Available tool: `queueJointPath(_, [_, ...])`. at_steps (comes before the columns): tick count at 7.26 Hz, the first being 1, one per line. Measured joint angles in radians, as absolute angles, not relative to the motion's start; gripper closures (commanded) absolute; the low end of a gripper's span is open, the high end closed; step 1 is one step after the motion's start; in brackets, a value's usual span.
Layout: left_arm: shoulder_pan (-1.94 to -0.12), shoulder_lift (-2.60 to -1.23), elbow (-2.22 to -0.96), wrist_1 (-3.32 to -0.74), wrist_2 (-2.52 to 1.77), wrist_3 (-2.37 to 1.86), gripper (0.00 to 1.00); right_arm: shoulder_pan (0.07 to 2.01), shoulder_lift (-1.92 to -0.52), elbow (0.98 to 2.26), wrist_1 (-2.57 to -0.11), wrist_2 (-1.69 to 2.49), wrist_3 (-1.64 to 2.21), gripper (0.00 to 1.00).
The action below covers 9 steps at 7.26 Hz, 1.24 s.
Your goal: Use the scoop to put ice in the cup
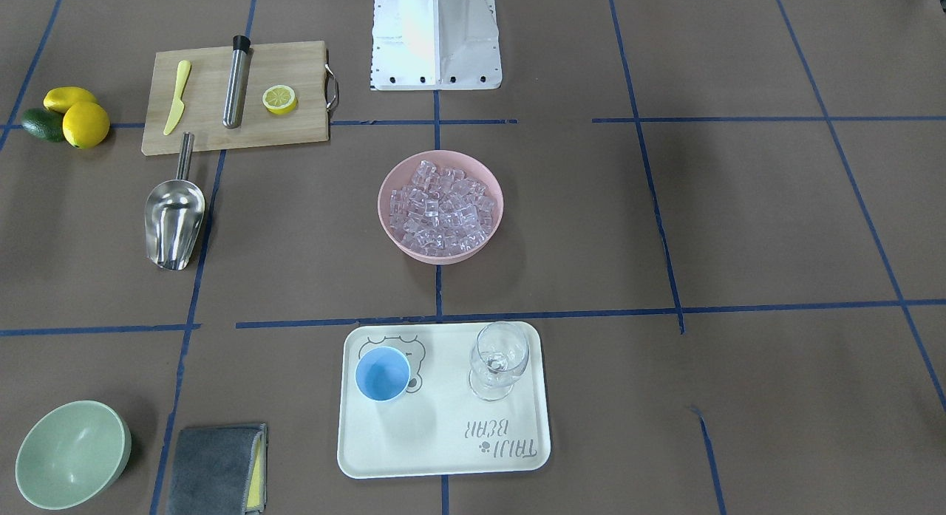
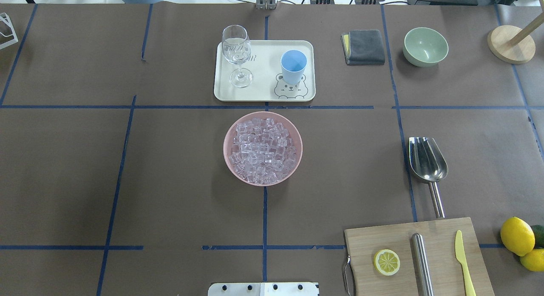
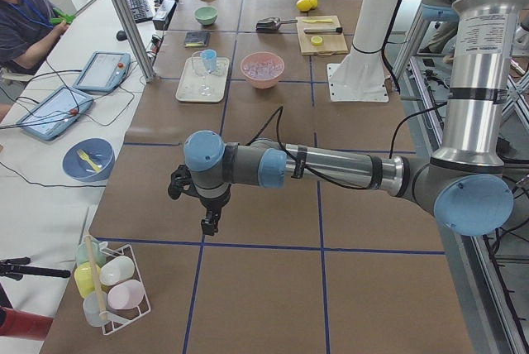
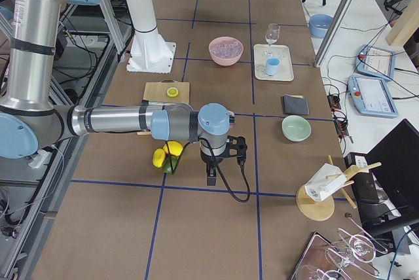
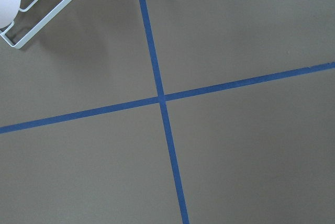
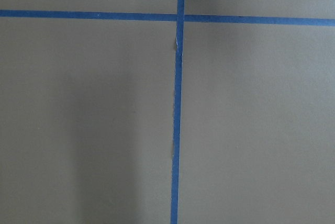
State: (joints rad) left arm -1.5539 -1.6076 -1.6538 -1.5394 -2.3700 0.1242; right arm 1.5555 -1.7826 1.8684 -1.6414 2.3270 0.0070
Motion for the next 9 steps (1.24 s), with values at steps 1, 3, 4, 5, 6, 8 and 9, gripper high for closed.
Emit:
queueJointPath(1, [-1.554,-1.611,-1.654,-1.54,-2.37,0.125,0.0,1.554,-1.783,1.868,-1.641,2.327,0.007,0.0])
queueJointPath(3, [-1.553,-1.62,-1.65,-1.539,-2.37,0.126,0.0,1.55,-1.782,1.869,-1.641,2.325,0.005,0.0])
queueJointPath(4, [-1.553,-1.622,-1.652,-1.538,-2.37,0.125,0.0,1.547,-1.776,1.87,-1.64,2.324,0.002,0.0])
queueJointPath(5, [-1.553,-1.624,-1.653,-1.538,-2.37,0.125,0.0,1.547,-1.764,1.871,-1.64,2.325,0.001,0.0])
queueJointPath(6, [-1.553,-1.625,-1.654,-1.539,-2.37,0.124,0.0,1.546,-1.755,1.87,-1.641,2.325,-0.001,0.0])
queueJointPath(8, [-1.552,-1.63,-1.668,-1.541,-2.372,0.119,0.0,1.546,-1.748,1.872,-1.641,2.327,0.0,0.0])
queueJointPath(9, [-1.552,-1.646,-1.671,-1.541,-2.374,0.117,0.0,1.546,-1.739,1.876,-1.641,2.329,0.003,0.0])
